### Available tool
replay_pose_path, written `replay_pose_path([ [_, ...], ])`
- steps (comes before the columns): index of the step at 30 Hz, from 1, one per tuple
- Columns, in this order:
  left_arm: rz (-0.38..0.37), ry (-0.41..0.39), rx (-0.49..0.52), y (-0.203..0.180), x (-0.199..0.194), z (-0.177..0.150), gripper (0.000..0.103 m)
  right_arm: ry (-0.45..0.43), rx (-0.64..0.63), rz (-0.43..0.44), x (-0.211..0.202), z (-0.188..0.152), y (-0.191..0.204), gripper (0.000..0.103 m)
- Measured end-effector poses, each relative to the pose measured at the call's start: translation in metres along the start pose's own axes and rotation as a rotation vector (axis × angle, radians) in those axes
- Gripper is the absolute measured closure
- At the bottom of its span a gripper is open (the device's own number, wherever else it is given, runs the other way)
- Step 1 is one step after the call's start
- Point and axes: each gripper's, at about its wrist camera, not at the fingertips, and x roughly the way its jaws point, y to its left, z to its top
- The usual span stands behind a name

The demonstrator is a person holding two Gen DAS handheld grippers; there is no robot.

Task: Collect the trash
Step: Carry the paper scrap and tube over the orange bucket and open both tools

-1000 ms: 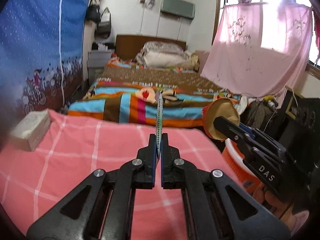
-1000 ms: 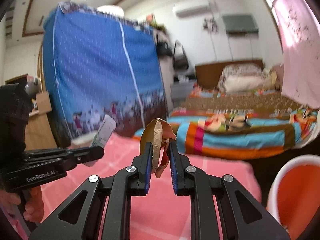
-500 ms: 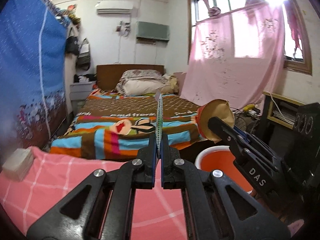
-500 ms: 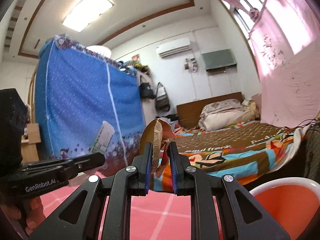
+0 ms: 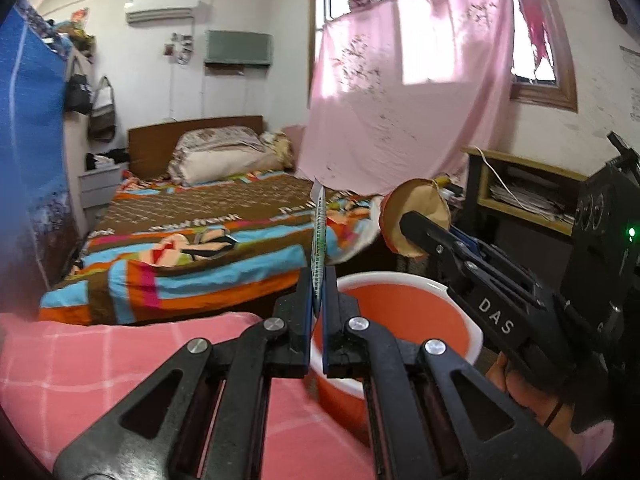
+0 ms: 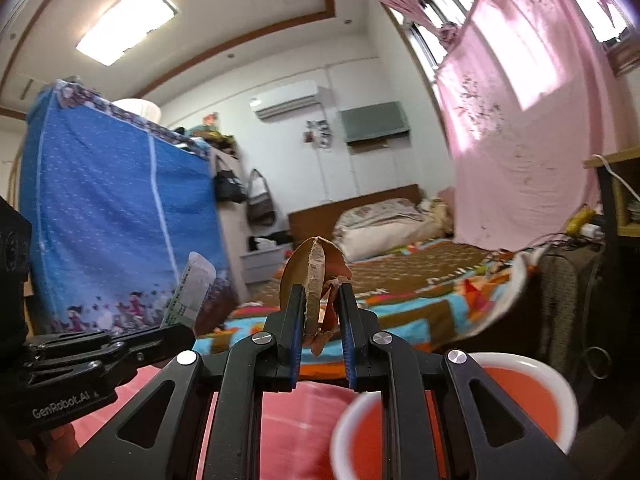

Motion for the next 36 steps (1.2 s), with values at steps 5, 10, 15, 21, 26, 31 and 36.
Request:
replay_pose_path([
  [5, -0.052, 0.071, 0.001, -0.021, 0.027, -0.004, 0.095, 0.046, 0.006, -0.075, -0.003, -0.003, -0.023, 0.088],
  [10, -0.089, 0.143, -0.009, -0.038, 0.048, -0.009, 0.095, 0.096, 0.029, -0.132, -0.005, -0.008, -0.043, 0.086],
  [15, -0.107, 0.203, -0.022, -0.049, 0.065, -0.013, 0.095, 0.139, 0.062, -0.168, -0.006, -0.014, -0.06, 0.085],
  [21, -0.114, 0.263, -0.043, -0.053, 0.078, -0.019, 0.095, 0.202, 0.104, -0.196, -0.002, -0.02, -0.072, 0.084],
  [26, -0.124, 0.302, -0.07, -0.053, 0.088, -0.022, 0.094, 0.257, 0.113, -0.214, 0.003, -0.024, -0.077, 0.082],
  [31, -0.117, 0.316, -0.087, -0.051, 0.091, -0.023, 0.089, 0.296, 0.127, -0.226, 0.006, -0.03, -0.08, 0.077],
  [36, -0.109, 0.316, -0.104, -0.048, 0.092, -0.022, 0.083, 0.301, 0.14, -0.233, 0.005, -0.03, -0.083, 0.073],
])
